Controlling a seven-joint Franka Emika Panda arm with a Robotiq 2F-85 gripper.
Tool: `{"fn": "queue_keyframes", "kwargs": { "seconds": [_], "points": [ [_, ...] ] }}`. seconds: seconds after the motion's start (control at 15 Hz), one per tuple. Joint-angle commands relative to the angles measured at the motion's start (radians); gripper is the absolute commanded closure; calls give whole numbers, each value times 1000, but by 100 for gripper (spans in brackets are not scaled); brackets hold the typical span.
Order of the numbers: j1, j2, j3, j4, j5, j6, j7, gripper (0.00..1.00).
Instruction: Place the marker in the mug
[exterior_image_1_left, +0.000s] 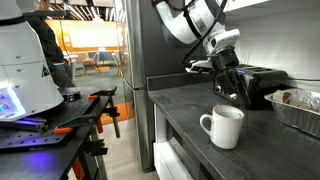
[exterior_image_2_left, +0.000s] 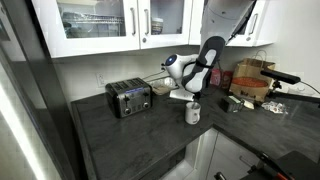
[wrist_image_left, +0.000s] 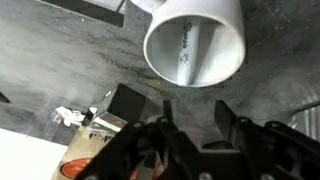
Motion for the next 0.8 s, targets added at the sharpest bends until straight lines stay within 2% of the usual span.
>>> {"fn": "queue_keyframes", "kwargs": {
  "seconds": [0.0, 0.13, 0.2, 0.47, 0.73],
  "points": [
    [-67, -39, 53, -25, 104, 32, -124, 18],
    [-117, -75, 90, -59, 208, 80, -293, 3],
    [-134, -94, 101, -74, 272, 92, -378, 0],
    [-175, -167, 129, -123, 545, 96, -761, 0],
    [-159, -201, 118, -131, 718, 47, -1021, 0]
  ]
}}
